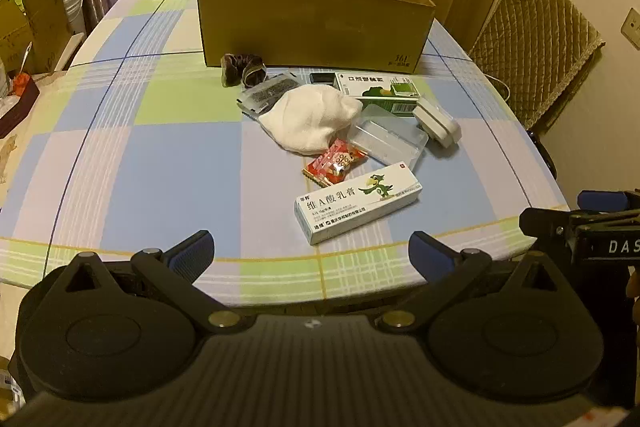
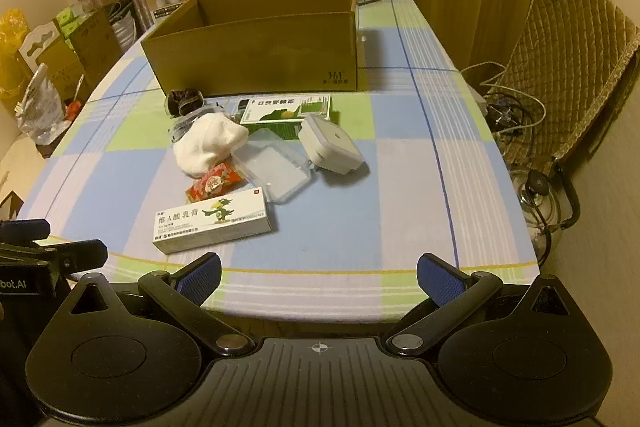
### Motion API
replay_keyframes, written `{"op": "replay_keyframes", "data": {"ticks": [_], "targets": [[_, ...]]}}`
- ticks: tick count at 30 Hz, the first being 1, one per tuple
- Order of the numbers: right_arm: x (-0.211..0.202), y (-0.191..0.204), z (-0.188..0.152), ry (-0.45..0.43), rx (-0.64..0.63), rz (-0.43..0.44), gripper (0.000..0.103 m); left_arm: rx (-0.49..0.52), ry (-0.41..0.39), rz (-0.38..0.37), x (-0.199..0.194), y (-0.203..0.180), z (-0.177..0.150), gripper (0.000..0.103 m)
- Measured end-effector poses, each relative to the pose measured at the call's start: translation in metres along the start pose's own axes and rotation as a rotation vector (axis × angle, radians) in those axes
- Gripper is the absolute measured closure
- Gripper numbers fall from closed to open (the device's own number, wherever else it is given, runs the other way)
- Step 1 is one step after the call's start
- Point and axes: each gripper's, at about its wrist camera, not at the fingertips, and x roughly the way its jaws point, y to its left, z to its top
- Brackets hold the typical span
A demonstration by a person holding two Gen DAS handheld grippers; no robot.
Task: Organize objects
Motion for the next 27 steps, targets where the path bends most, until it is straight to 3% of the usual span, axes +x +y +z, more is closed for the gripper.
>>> {"op": "replay_keyframes", "data": {"ticks": [27], "targets": [[-0.0004, -0.0006, -0.0008, 0.006, 0.008, 0.009, 0.002, -0.017, 0.011, -0.011, -0.0007, -0.0003, -0.0021, 0.001]]}}
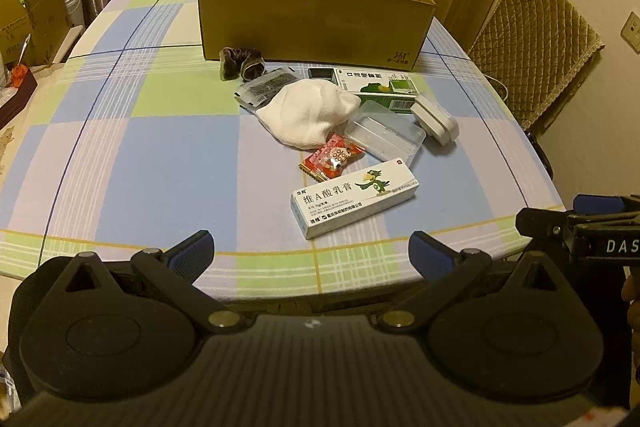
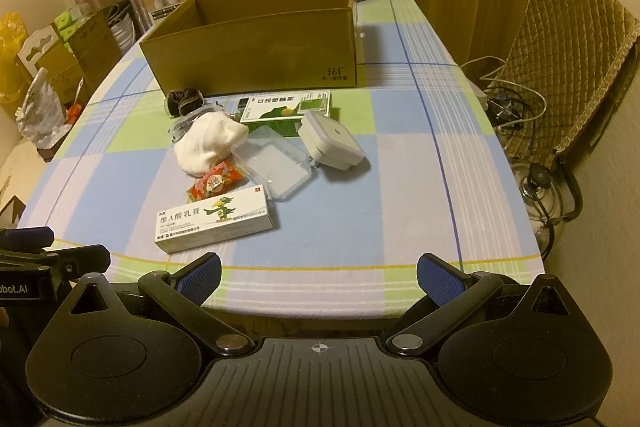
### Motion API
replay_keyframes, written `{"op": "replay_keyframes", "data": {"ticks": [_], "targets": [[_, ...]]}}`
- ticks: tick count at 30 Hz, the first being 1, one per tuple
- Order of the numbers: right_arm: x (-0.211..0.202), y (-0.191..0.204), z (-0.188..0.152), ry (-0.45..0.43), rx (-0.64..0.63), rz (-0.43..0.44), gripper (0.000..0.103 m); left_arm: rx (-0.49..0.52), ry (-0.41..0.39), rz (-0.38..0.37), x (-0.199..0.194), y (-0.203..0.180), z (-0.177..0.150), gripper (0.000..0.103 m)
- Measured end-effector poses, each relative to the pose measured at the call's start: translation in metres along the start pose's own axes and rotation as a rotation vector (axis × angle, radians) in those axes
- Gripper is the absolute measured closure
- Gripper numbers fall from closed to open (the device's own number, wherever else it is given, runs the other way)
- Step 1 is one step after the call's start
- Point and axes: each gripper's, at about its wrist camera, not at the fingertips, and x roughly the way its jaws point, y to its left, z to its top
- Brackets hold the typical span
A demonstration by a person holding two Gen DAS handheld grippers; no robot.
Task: Organize objects
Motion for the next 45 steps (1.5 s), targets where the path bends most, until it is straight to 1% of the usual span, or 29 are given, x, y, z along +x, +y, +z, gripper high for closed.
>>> {"op": "replay_keyframes", "data": {"ticks": [27, 39, 43, 45], "targets": [[0.004, -0.001, -0.002, 0.011, 0.002, 0.006, 0.002, -0.001, 0.008, -0.005, 0.003, -0.002, -0.002, 0.001], [0.017, -0.007, -0.003, 0.037, 0.016, 0.018, 0.002, 0.014, 0.043, -0.019, 0.017, 0.000, 0.000, 0.002], [0.024, -0.010, -0.003, 0.048, 0.018, 0.019, 0.002, 0.045, 0.059, -0.014, 0.028, 0.000, 0.003, 0.002], [0.029, -0.011, -0.002, 0.052, 0.016, 0.021, 0.002, 0.079, 0.069, -0.016, 0.036, 0.000, 0.006, 0.002]]}}
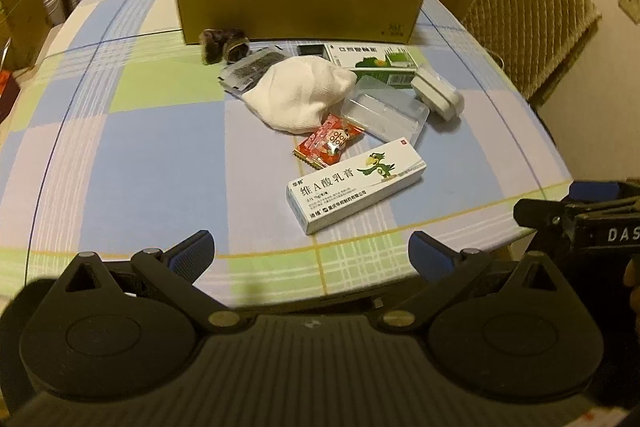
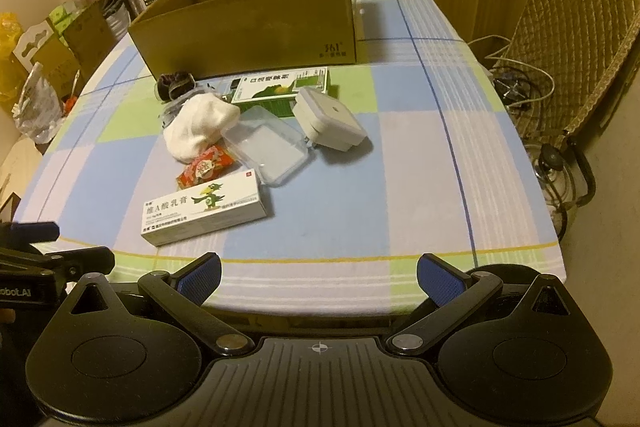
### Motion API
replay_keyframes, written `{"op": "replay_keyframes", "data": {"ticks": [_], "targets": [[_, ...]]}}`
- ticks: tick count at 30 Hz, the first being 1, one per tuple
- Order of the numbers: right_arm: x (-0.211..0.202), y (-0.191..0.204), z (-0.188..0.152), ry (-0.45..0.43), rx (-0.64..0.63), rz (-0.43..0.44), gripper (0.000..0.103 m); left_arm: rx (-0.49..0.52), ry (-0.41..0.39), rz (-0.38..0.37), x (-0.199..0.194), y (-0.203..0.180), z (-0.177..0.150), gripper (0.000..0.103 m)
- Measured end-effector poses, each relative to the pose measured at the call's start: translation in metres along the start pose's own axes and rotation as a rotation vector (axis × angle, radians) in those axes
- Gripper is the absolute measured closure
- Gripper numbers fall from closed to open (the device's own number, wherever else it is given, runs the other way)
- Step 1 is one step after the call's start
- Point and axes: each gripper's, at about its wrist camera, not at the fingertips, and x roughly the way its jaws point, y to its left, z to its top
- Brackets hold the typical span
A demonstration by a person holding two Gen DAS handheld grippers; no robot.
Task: Organize objects
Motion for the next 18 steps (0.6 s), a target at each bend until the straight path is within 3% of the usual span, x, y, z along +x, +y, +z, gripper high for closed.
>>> {"op": "replay_keyframes", "data": {"ticks": [4, 12, 14, 18], "targets": [[0.008, -0.004, 0.004, -0.002, -0.015, 0.002, 0.002, 0.116, 0.005, -0.024, 0.019, -0.003, 0.012, 0.004], [0.028, -0.017, 0.019, -0.013, -0.037, 0.016, 0.002, 0.397, 0.024, -0.116, 0.070, -0.025, 0.029, 0.032], [0.033, -0.020, 0.023, -0.010, -0.040, 0.012, 0.002, 0.484, 0.028, -0.130, 0.080, -0.031, 0.031, 0.046], [0.042, -0.024, 0.029, -0.005, -0.037, 0.022, 0.002, 0.637, 0.061, -0.160, 0.098, -0.043, 0.031, 0.057]]}}
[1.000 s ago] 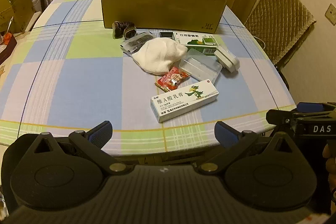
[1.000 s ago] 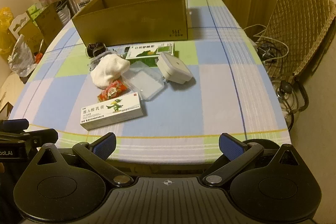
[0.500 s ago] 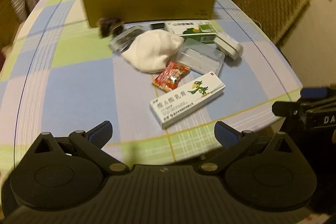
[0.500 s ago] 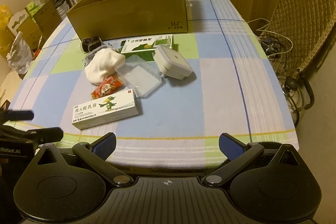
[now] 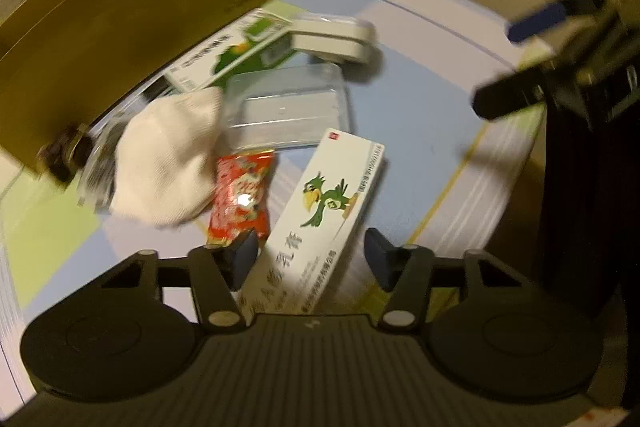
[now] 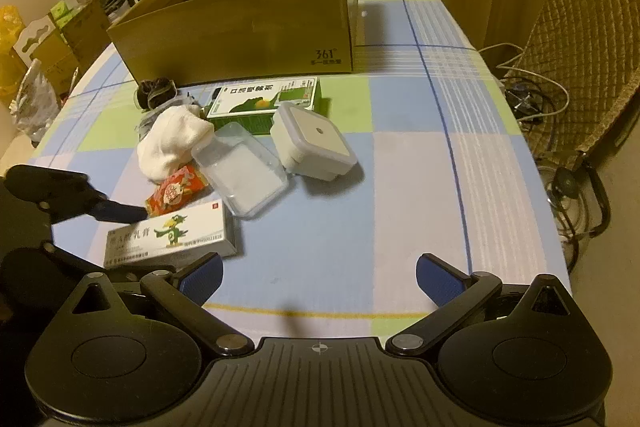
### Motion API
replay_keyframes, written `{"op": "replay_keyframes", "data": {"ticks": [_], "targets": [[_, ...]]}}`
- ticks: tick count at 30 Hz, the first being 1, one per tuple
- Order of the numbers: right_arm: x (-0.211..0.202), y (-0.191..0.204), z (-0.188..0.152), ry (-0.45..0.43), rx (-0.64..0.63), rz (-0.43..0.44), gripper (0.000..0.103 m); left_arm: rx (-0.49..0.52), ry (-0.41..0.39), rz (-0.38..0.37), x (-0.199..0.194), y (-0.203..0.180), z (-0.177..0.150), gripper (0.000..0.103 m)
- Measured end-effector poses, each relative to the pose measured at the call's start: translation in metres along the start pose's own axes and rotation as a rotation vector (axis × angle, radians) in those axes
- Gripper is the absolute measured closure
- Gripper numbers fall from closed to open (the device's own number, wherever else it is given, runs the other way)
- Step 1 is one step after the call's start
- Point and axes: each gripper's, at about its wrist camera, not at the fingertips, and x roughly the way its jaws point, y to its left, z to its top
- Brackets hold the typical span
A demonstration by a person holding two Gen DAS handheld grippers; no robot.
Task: Organize objects
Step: 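Grasp the white parrot ointment box with the left tool while the right tool grasps the clear plastic container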
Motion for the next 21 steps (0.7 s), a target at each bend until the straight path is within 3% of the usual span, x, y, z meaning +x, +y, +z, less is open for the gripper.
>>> {"op": "replay_keyframes", "data": {"ticks": [2, 5, 11, 15, 21], "targets": [[0.004, 0.001, 0.003, 0.003, -0.007, 0.015, 0.004, 0.036, 0.005, -0.012, 0.003, -0.002, 0.001, 0.064], [0.013, 0.005, 0.007, 0.014, -0.029, 0.045, 0.011, 0.002, 0.014, -0.020, 0.000, 0.002, -0.005, 0.070], [0.033, 0.024, 0.016, 0.017, -0.157, 0.110, 0.017, -0.275, 0.041, 0.066, -0.012, 0.033, -0.031, 0.070], [0.049, 0.039, 0.022, 0.003, -0.270, 0.152, 0.017, -0.434, 0.030, 0.084, -0.010, 0.049, -0.038, 0.070], [0.071, 0.044, 0.034, -0.005, -0.355, 0.153, 0.019, -0.524, -0.005, 0.100, -0.001, 0.061, -0.028, 0.070]]}}
